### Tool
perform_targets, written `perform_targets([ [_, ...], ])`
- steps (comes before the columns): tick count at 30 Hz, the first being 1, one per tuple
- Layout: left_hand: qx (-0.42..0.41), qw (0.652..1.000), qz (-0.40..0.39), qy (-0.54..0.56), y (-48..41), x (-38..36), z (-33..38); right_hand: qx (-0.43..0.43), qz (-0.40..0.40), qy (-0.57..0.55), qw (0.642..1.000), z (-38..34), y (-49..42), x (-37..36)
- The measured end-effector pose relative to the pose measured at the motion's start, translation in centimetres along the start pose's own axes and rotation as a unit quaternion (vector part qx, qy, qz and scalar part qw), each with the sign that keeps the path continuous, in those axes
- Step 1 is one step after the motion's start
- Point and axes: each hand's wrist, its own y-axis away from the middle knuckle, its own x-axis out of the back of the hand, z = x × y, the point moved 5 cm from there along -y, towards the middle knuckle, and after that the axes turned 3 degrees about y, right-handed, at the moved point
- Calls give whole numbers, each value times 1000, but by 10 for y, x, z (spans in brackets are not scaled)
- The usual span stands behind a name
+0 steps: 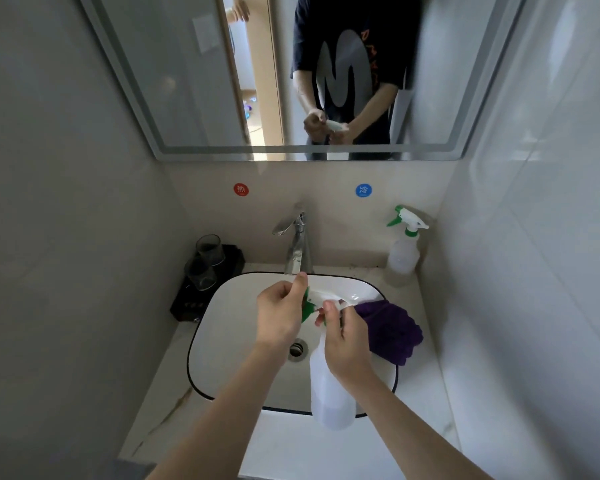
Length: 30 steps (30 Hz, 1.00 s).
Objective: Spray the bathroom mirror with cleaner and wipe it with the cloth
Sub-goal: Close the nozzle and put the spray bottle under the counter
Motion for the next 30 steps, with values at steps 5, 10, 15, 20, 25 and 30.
perform_targets([
  [5, -42, 999, -33, 0, -6, 4, 6, 0, 1, 7, 1000, -1, -3, 0],
  [10, -36, 995, -86, 44, -7, 5, 4, -3, 2, 16, 1000, -1, -3, -1],
  [15, -7, 994, -86, 67, 0, 8, -2, -6, 12, 28, 1000, 1, -1, 0],
  [20, 0, 997, -57, 49, -1, 8, 7, -7, 13, 46, 999, -2, -1, -1],
  [25, -66, 993, -68, -64, 4, -4, 16, -15, 7, 51, 999, -2, 2, 0],
  [30, -84, 989, -78, -89, 10, -5, 9, -26, -6, 33, 999, -5, 3, 1],
])
